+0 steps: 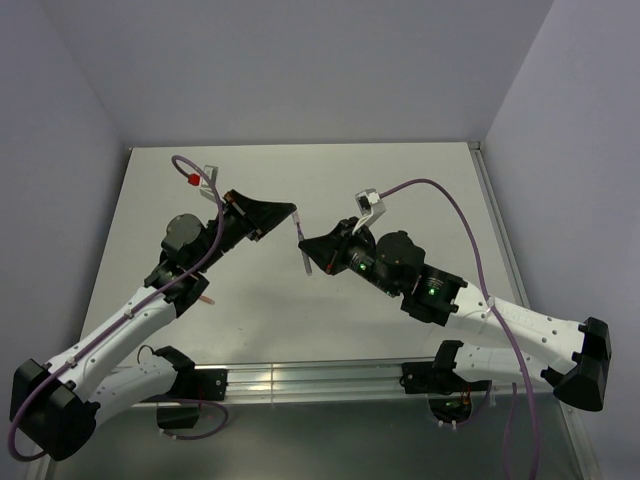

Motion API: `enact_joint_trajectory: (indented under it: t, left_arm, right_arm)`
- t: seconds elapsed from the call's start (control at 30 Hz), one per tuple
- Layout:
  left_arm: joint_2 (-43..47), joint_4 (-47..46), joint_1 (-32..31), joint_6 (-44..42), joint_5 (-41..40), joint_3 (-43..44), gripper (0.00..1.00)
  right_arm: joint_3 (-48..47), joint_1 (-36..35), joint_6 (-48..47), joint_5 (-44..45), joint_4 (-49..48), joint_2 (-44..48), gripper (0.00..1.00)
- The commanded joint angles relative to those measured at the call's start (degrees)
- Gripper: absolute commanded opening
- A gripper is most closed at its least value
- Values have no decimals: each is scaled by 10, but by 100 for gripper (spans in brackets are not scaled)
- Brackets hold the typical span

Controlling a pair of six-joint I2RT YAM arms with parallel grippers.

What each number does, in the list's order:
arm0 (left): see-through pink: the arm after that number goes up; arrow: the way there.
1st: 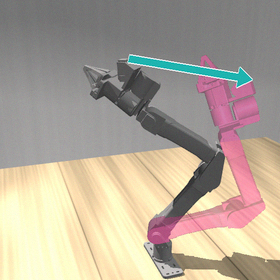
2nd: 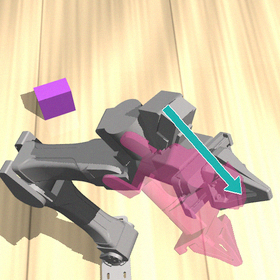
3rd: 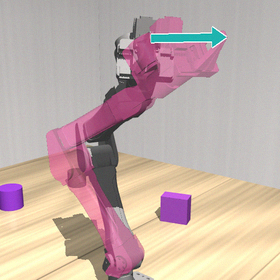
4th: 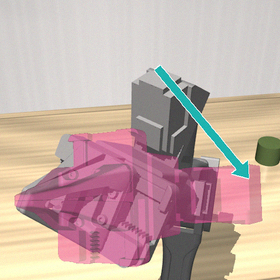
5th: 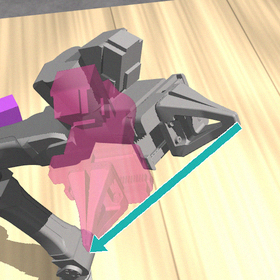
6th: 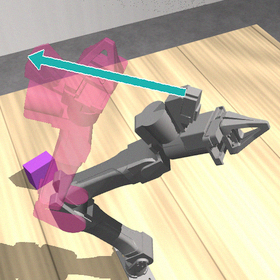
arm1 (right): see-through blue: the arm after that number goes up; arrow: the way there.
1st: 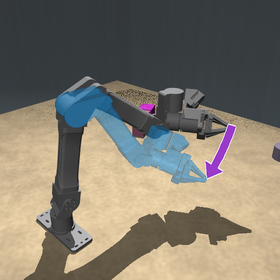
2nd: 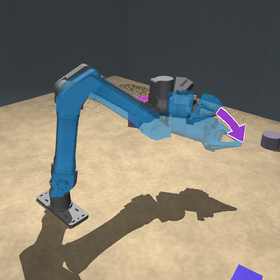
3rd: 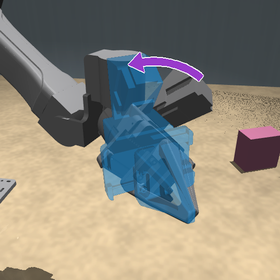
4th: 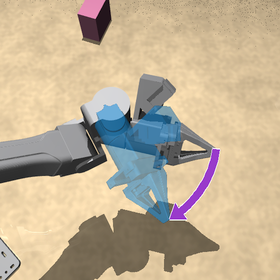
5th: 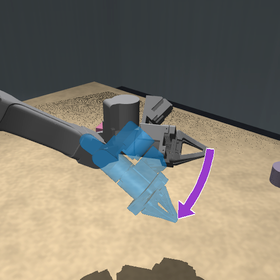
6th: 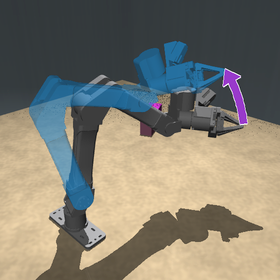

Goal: Insert the pens into the pen caps

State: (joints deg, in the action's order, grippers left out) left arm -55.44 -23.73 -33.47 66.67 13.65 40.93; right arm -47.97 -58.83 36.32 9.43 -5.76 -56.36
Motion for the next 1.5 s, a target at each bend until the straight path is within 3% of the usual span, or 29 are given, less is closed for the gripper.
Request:
enact_joint_trajectory:
  t: [0.0,0.93,1.2,1.47]
  left_arm:
    - [-2,-24,-5,-8,4,-1,0]
    - [6,-47,-74,35,-13,-59,0]
    - [7,56,-75,65,-64,-31,0]
    - [1,83,-75,89,-92,-20,0]
  right_arm:
    - [-27,3,-8,10,-14,16,0]
    - [-56,26,-26,56,15,-23,0]
    - [-97,34,-15,59,53,-69,0]
    - [-140,35,-10,52,119,-103,2]
